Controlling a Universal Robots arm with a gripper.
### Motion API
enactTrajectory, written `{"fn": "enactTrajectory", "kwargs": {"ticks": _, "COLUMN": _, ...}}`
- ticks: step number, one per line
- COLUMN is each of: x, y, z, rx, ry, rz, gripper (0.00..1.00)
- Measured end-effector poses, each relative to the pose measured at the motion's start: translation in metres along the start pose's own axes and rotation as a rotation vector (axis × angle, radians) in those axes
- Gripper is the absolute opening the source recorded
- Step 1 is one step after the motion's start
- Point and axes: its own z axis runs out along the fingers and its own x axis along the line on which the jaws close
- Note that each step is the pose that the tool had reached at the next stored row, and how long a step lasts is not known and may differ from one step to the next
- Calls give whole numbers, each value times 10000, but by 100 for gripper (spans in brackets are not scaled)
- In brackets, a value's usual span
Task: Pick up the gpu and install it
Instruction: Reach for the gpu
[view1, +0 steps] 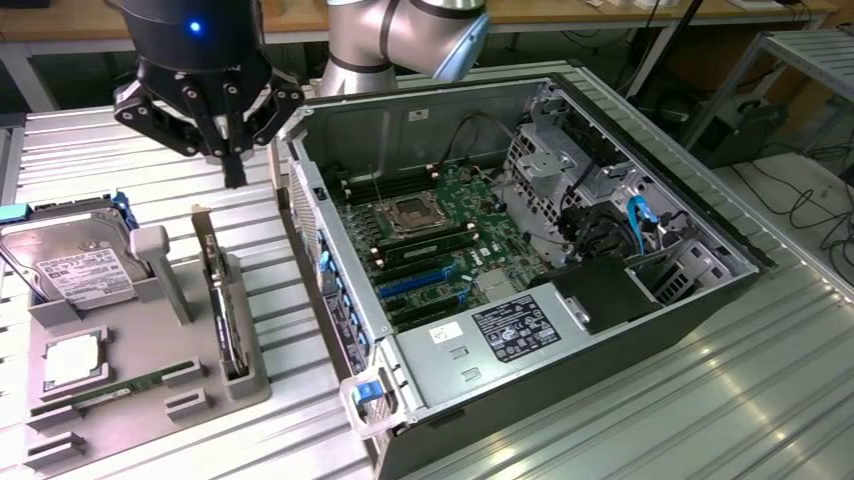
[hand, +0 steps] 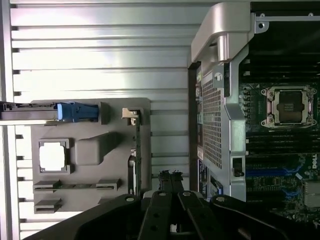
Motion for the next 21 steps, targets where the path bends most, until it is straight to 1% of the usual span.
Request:
{"fn": "enactTrajectory", "kwargs": {"ticks": 10, "x": 237, "y": -57, "z": 1, "rx": -5, "ry": 7, "rz": -165, "gripper": 11}}
{"fn": "enactTrajectory", "kwargs": {"ticks": 21, "x": 438, "y": -139, "z": -1, "rx": -6, "ry": 11, "rz": -248, "gripper": 11}}
